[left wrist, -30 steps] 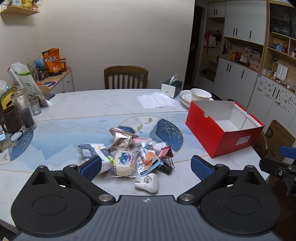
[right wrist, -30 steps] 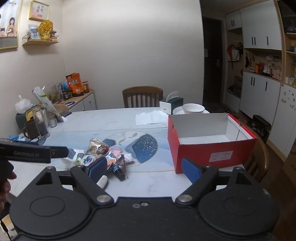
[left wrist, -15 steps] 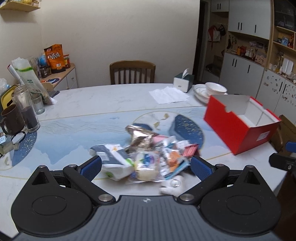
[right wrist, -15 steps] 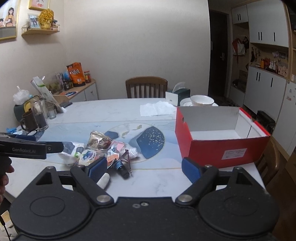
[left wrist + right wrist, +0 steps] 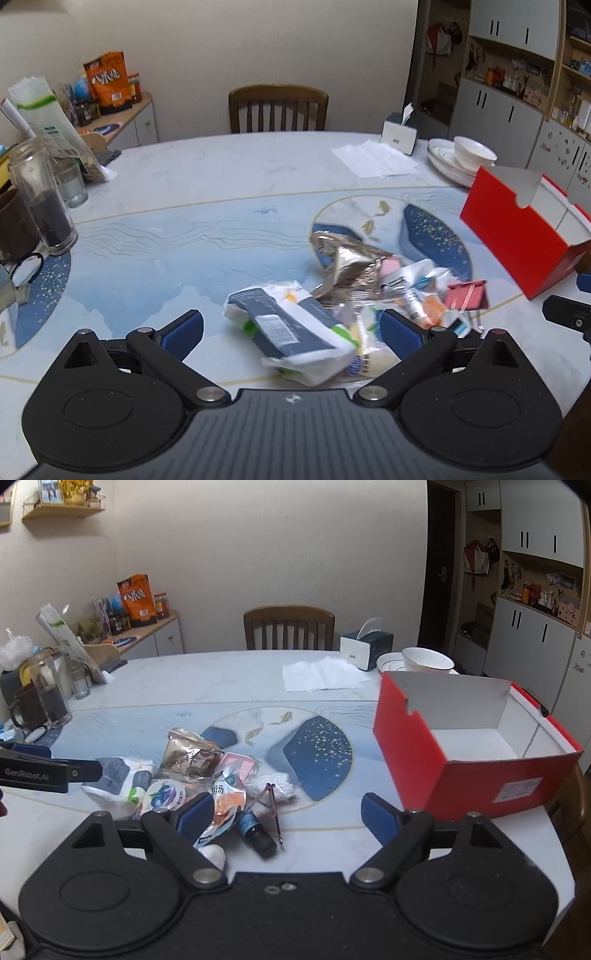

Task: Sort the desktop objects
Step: 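Reach the left tool to the blue-white packaged bar while the right tool reaches the pink binder clip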

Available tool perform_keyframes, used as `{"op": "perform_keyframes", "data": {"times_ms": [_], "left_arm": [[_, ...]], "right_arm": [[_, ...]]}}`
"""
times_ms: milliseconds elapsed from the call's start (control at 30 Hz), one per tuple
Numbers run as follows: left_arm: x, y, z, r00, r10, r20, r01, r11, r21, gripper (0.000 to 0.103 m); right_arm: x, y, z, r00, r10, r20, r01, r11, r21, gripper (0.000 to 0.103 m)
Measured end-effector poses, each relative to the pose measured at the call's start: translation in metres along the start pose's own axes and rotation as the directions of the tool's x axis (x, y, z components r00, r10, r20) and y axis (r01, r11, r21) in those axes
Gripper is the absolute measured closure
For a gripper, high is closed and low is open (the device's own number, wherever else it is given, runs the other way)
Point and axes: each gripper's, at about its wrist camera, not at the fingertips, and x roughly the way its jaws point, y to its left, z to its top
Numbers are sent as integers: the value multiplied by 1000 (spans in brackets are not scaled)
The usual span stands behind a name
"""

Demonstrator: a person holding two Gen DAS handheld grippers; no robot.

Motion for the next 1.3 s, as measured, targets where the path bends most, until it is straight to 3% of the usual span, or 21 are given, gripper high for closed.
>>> {"op": "perform_keyframes", "data": {"times_ms": [233,467,633,1000,1133,1300], "left_arm": [[30,24,9,997,-30,-74,28,999,-24,1],[52,34,10,988,-65,-140,60,997,-40,8],[59,36,10,982,-94,-162,88,995,-42,15],[69,40,8,963,-176,-206,160,983,-91,49],[71,42,8,954,-212,-213,191,975,-114,64],[72,46,8,947,-241,-210,215,967,-138,72]], "right_arm": [[44,10,7,997,-50,-53,50,999,10,18],[73,15,10,993,-76,-90,78,997,19,19],[89,17,9,988,-70,-138,74,997,24,28],[105,14,6,977,-25,-210,43,996,82,56],[106,16,7,975,-1,-221,21,996,90,62],[105,17,8,974,11,-228,12,995,98,74]]}}
